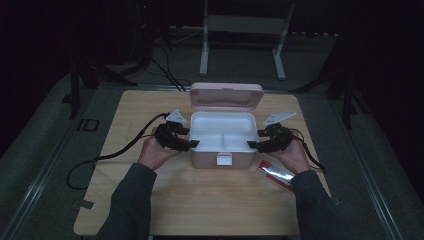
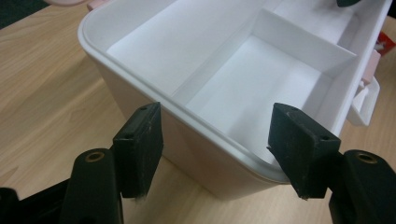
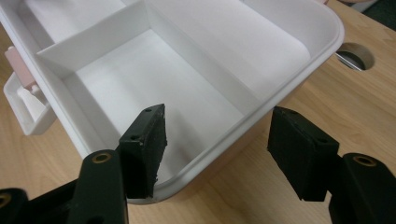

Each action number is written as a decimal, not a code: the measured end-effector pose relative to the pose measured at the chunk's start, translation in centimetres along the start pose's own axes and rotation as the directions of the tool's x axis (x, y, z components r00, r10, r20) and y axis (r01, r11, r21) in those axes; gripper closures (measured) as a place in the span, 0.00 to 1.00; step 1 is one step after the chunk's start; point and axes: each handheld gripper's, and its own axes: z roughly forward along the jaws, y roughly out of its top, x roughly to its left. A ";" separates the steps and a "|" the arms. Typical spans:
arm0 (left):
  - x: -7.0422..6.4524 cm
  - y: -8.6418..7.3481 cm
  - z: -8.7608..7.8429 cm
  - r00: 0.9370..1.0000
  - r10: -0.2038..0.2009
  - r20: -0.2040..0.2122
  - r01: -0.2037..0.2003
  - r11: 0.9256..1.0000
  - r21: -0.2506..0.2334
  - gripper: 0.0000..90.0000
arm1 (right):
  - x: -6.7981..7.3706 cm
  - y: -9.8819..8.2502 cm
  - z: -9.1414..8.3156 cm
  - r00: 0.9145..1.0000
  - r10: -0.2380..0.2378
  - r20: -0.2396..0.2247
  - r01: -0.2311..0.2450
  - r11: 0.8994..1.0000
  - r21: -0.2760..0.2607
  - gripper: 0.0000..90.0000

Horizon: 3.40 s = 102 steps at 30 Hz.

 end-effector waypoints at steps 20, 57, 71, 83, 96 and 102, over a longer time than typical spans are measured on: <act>-2.5 -2.0 -1.8 0.999 -0.043 -0.006 0.042 0.999 -0.016 0.42 | 2.4 -1.1 -0.9 1.000 -0.021 -0.020 0.021 1.000 -0.013 0.41; -3.0 -2.7 -2.9 1.000 -0.018 -0.021 0.017 0.999 -0.034 0.41 | 3.6 -1.2 -2.0 0.999 -0.050 0.013 0.050 0.999 -0.002 0.42; -1.1 -5.2 -6.1 0.989 -0.072 -0.132 0.061 0.995 -0.081 0.41 | 3.3 1.6 -3.9 0.974 -0.225 0.010 0.224 0.967 -0.124 0.58; -0.6 -7.8 -4.7 0.986 -0.034 -0.161 0.027 0.999 -0.047 0.41 | 3.0 4.5 -2.7 0.954 -0.297 -0.036 0.296 0.954 -0.045 0.65; -0.3 -10.3 -3.0 0.985 -0.064 -0.159 0.058 0.997 -0.043 0.40 | 4.1 7.1 -1.6 0.892 -0.443 -0.087 0.449 0.891 0.063 0.64; -0.4 -10.5 -2.6 0.986 -0.067 -0.149 0.062 0.997 -0.041 0.39 | 4.4 8.2 -1.0 0.853 -0.509 -0.116 0.520 0.848 0.102 0.67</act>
